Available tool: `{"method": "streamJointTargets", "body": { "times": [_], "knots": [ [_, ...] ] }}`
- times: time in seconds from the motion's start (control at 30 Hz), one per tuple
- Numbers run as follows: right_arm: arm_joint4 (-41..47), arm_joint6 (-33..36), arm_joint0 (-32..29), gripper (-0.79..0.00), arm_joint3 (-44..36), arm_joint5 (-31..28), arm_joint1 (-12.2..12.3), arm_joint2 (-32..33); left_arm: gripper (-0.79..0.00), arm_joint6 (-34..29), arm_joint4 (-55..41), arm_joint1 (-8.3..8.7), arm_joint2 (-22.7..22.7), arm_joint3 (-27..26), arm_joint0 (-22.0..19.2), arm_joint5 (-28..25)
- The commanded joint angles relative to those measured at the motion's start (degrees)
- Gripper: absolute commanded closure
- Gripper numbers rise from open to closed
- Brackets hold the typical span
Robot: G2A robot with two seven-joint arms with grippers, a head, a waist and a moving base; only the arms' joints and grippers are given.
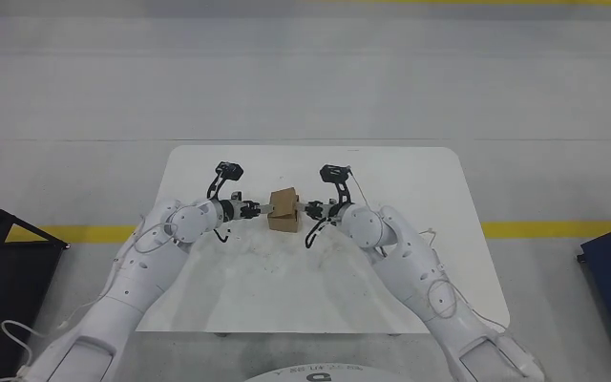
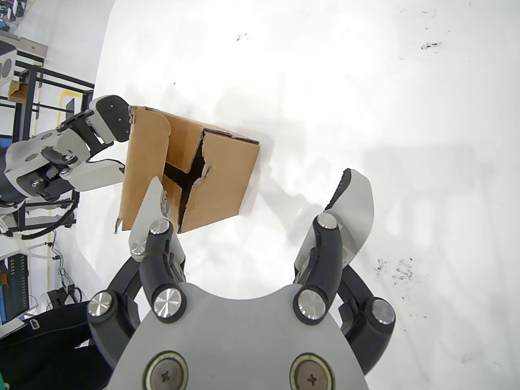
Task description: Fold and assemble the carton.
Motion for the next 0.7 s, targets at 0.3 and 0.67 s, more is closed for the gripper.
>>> {"method": "streamJointTargets", "body": {
  "times": [0.3, 0.67],
  "knots": [
    [-0.51, 0.98, 1.86, -0.720, 1.90, 0.99, -0.50, -1.69, -0.785, -0.46, 0.57, -0.37, 0.77, 0.83, -0.60, 0.16],
    [-0.11, 1.69, 2.27, -0.748, 3.06, 1.54, -0.49, -1.13, -0.785, -0.87, 0.28, -0.89, 1.51, 2.96, -1.61, 0.27]
  ]
}}
